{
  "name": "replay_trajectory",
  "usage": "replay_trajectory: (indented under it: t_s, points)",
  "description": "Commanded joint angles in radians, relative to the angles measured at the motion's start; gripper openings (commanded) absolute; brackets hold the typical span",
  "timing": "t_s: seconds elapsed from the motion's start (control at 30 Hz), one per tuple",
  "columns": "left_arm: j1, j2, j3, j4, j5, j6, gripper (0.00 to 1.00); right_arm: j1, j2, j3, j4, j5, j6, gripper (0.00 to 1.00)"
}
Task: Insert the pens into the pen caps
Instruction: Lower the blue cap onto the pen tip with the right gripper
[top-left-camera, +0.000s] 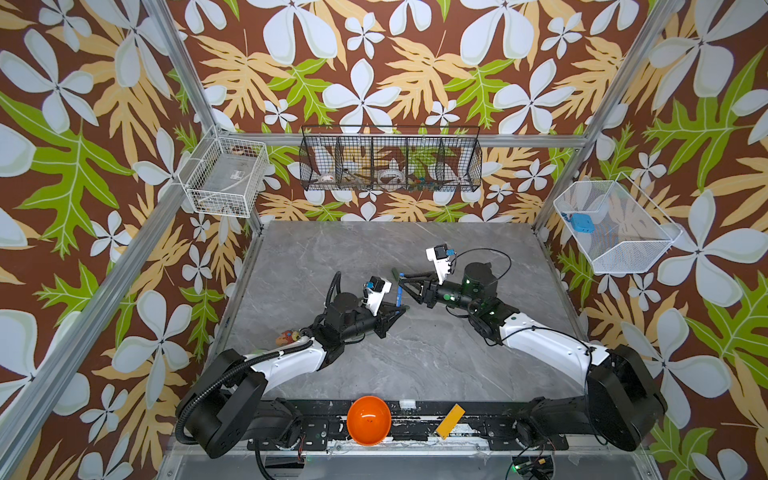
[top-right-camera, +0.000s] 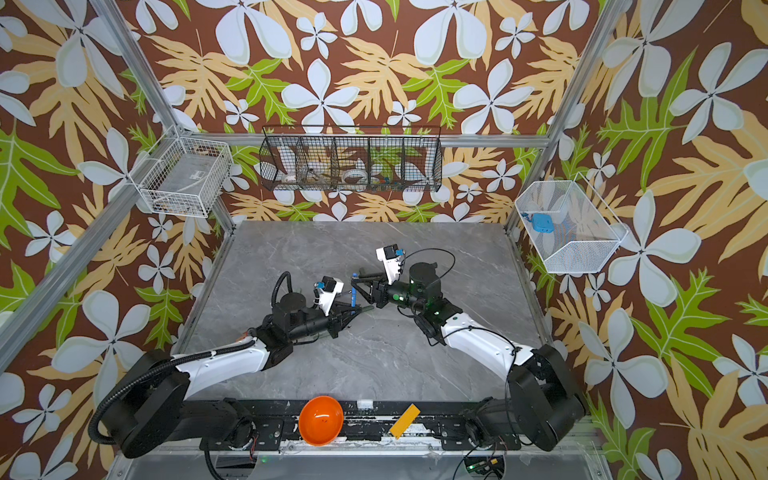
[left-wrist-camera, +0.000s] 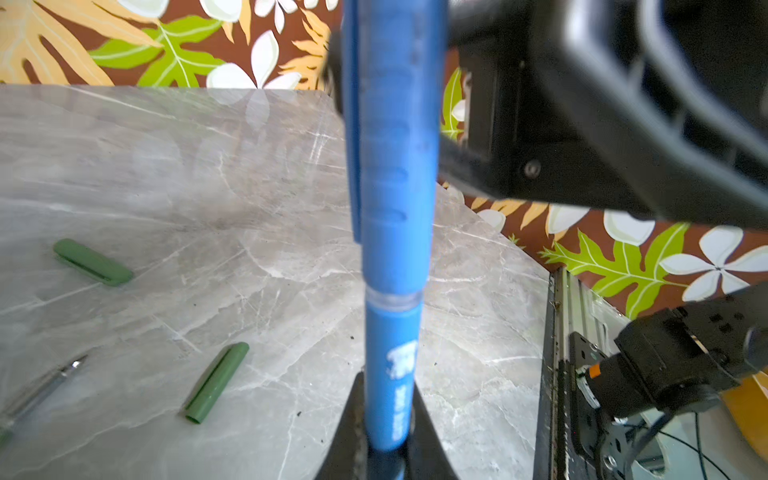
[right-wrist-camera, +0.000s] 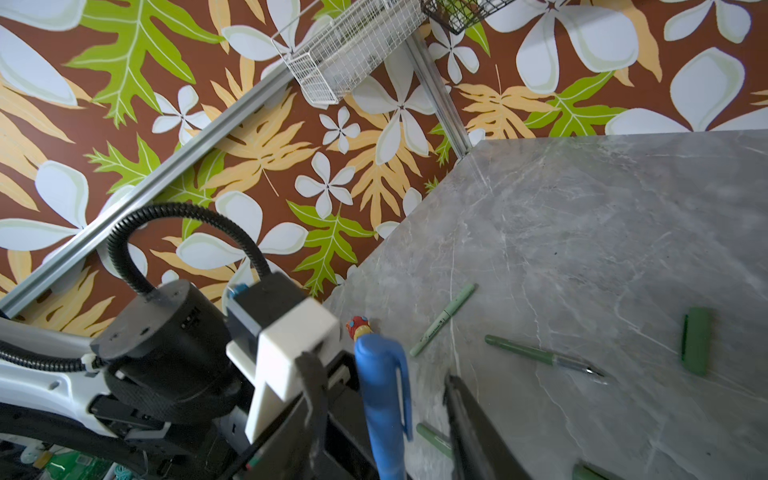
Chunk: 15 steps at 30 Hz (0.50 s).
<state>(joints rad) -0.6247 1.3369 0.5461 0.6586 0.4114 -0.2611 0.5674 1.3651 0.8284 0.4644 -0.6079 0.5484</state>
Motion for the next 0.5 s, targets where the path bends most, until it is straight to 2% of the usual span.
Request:
replay_trajectory:
  t_s: [0.0,0.2,0.47]
  points:
    - [-0.001,-0.005,0.031,-0.028,-0.053,0.04,0.0,0.001,-0.037,0.019,-0.192,-0.041,-0.135,0.56]
    - [-0.007,-0.017,0.07,-0.057,-0.08,0.06,0.0,-0.01,-0.12,0.063,-0.325,-0.013,-0.198,0.59]
    - [-0.013,-0.024,0.108,-0.095,-0.044,0.079,0.0,-0.027,-0.105,0.213,-0.407,-0.011,-0.24,0.54]
